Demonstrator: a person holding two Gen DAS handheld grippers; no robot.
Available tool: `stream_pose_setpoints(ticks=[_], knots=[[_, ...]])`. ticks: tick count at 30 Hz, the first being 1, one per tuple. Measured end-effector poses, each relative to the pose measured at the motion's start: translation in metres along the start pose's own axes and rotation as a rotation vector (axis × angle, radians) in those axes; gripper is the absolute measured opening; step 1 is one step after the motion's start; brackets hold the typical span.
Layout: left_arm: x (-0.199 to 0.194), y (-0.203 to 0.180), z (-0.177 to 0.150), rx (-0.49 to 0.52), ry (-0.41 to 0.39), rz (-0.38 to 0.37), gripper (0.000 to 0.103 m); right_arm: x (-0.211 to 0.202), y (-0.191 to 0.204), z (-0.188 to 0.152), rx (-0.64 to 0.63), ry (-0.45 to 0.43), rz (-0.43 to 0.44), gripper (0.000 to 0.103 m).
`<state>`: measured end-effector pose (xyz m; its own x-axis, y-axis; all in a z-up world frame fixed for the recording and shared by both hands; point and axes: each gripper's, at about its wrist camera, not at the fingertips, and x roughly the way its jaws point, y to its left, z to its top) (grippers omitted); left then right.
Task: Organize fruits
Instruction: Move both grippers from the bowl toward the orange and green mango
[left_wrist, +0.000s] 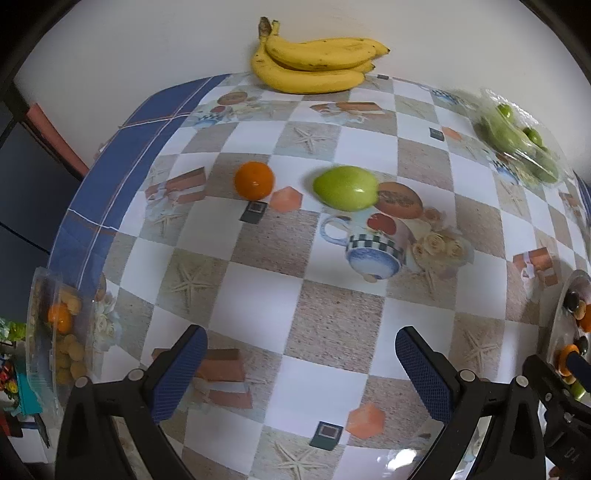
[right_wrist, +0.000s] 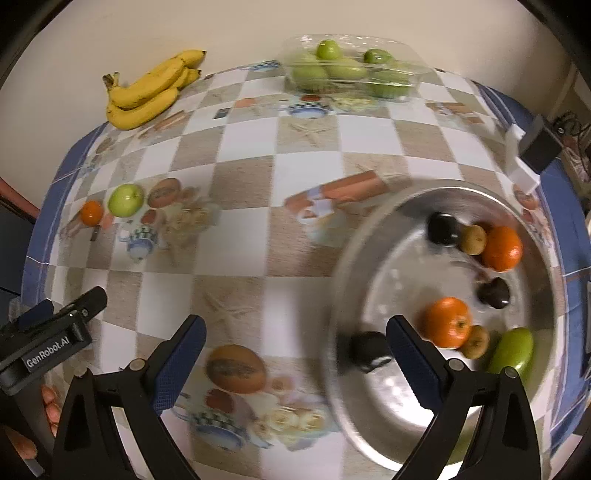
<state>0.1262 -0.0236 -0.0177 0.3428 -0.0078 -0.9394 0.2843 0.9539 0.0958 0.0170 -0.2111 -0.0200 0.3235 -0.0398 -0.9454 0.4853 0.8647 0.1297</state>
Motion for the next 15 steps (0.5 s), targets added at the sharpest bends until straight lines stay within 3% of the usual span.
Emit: stream_pose_setpoints(ticks=[15], knots=[[0.014,0.022,0.011,-0.010,0.003,-0.009,0.103,0.014,0.038,0.011,-0.044,-0.017,0.031,0.098]])
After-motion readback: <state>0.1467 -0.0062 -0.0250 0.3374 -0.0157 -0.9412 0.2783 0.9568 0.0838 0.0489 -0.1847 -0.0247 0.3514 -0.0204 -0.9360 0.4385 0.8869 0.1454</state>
